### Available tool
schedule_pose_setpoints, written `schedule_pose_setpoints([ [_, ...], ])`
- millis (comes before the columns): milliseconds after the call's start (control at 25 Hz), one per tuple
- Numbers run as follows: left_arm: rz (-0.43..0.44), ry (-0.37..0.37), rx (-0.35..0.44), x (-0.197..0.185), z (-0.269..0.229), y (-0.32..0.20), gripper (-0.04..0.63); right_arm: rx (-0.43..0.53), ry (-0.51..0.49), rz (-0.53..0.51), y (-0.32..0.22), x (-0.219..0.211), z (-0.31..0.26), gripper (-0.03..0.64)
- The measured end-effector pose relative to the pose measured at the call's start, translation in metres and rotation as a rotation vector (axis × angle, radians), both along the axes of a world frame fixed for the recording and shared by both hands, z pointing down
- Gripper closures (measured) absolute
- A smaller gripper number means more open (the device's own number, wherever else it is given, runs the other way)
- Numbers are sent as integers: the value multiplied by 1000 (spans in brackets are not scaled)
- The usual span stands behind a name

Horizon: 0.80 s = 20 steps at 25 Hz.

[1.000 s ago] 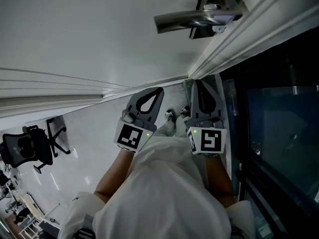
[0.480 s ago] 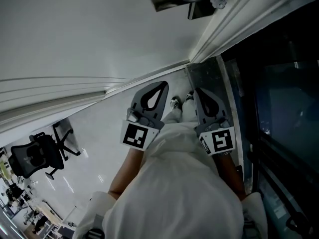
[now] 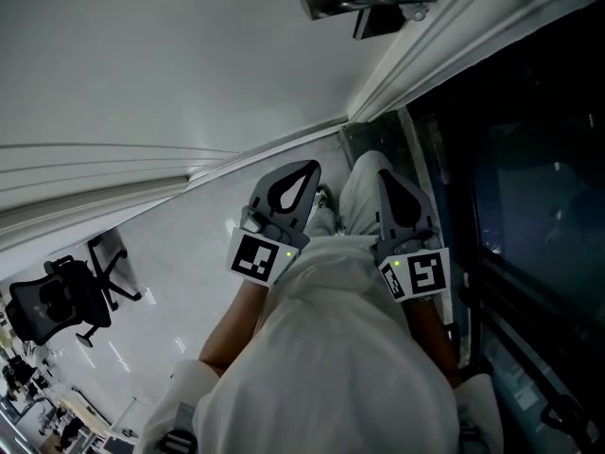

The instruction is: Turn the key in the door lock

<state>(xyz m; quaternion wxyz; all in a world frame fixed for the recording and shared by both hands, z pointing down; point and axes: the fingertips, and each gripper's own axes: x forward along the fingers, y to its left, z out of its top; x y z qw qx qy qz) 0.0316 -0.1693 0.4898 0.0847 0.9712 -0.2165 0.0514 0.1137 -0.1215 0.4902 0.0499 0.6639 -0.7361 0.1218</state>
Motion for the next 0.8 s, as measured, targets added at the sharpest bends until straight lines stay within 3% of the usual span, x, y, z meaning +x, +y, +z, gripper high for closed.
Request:
schedule_pose_setpoints([
  [400, 4, 8, 43, 14, -10, -5, 589, 41, 58, 34, 7, 15, -7, 612],
  [560, -1, 2, 72, 18, -18, -8, 589, 38, 38, 90, 3, 32, -5, 614],
  [800, -38, 6, 49, 16, -19, -3, 589, 32, 24, 71, -9, 35, -1, 614],
])
